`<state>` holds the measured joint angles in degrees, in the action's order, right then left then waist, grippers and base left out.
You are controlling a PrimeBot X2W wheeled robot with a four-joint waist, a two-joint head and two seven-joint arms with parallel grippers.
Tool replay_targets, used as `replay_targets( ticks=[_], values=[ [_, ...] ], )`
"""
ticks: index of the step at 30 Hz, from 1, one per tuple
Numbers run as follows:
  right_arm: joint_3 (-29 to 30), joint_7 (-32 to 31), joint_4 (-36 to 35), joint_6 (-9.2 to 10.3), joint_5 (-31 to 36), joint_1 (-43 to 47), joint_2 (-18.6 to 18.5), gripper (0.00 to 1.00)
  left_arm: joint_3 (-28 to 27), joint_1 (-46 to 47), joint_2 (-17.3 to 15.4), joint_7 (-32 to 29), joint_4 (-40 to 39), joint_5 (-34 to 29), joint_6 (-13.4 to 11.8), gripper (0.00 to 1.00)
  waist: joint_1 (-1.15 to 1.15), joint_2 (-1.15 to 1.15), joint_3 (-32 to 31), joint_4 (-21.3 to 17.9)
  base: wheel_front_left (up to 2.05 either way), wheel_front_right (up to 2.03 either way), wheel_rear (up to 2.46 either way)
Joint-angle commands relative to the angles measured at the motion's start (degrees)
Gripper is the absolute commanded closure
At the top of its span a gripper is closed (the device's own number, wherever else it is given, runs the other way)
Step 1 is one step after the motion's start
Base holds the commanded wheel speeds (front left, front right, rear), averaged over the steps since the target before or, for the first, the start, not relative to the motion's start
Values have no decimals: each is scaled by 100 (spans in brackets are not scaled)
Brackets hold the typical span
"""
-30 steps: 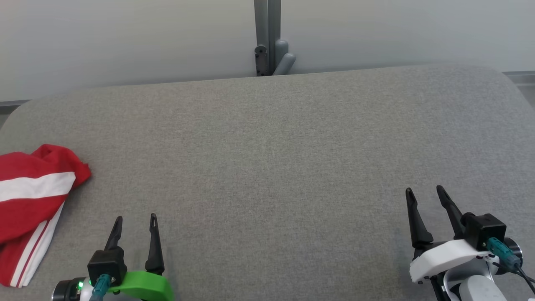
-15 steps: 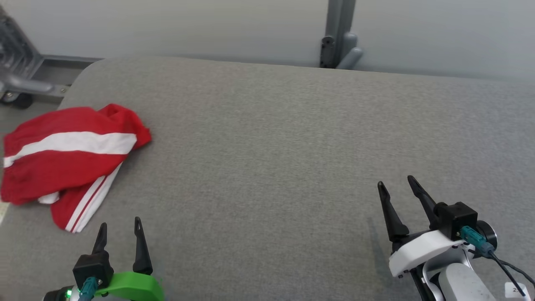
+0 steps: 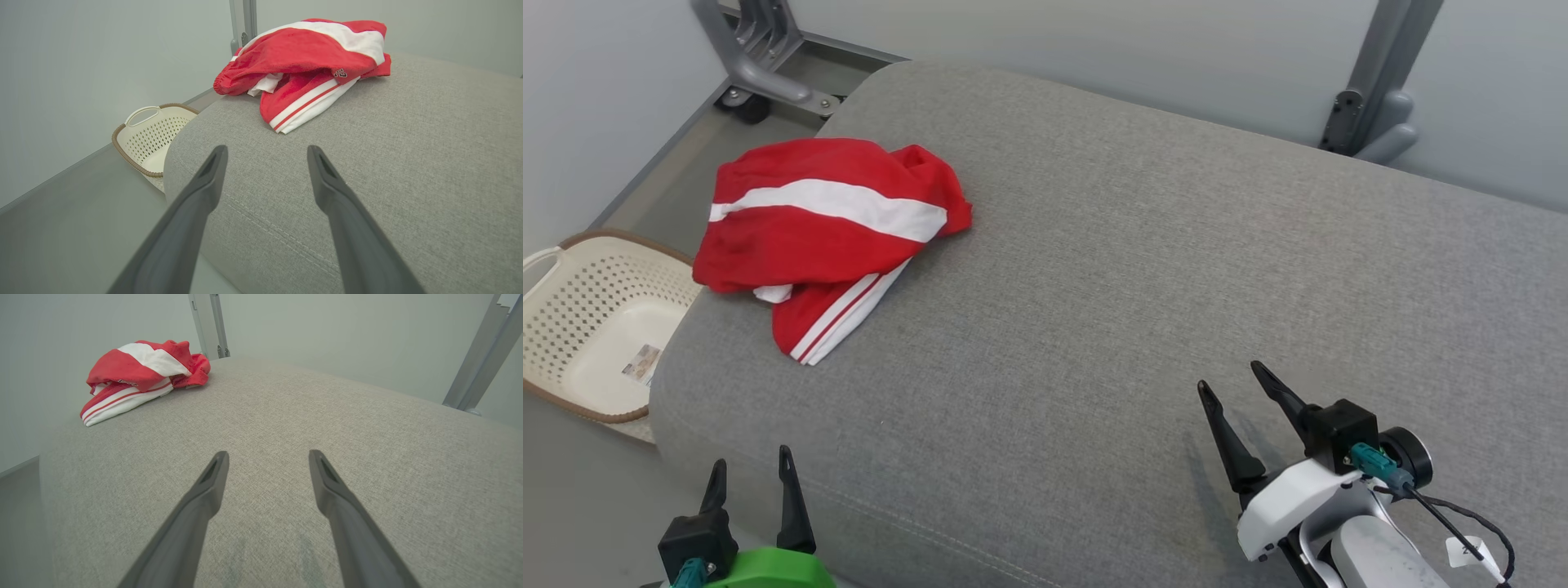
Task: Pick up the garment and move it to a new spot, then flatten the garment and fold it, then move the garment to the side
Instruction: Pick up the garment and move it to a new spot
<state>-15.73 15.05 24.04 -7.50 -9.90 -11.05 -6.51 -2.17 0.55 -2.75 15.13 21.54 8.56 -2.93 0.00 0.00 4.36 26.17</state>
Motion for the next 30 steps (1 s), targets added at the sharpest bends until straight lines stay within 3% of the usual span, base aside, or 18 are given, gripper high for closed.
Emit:
replay_targets(
  ticks=[1,9,19,30],
  values=[
    [-25,19,20,2,48,12,-55,0,-6,-63,-24,4,6,61,30,0,0,0,-7,247,0,0,0],
    [-212,19,-171,3,128,-129,-313,0,-64,270,-26,4,110,349,430,0,0,0,282,-29,0,0,0],
    [35,19,-300,3,215,-303,-572,0,-528,1368,-141,4,485,270,822,0,0,0,877,-472,0,0,0],
    [99,18,-571,3,284,-512,-893,0,-619,3195,-1036,5,1872,284,1041,0,0,0,1471,-990,0,0,0]
  ],
)
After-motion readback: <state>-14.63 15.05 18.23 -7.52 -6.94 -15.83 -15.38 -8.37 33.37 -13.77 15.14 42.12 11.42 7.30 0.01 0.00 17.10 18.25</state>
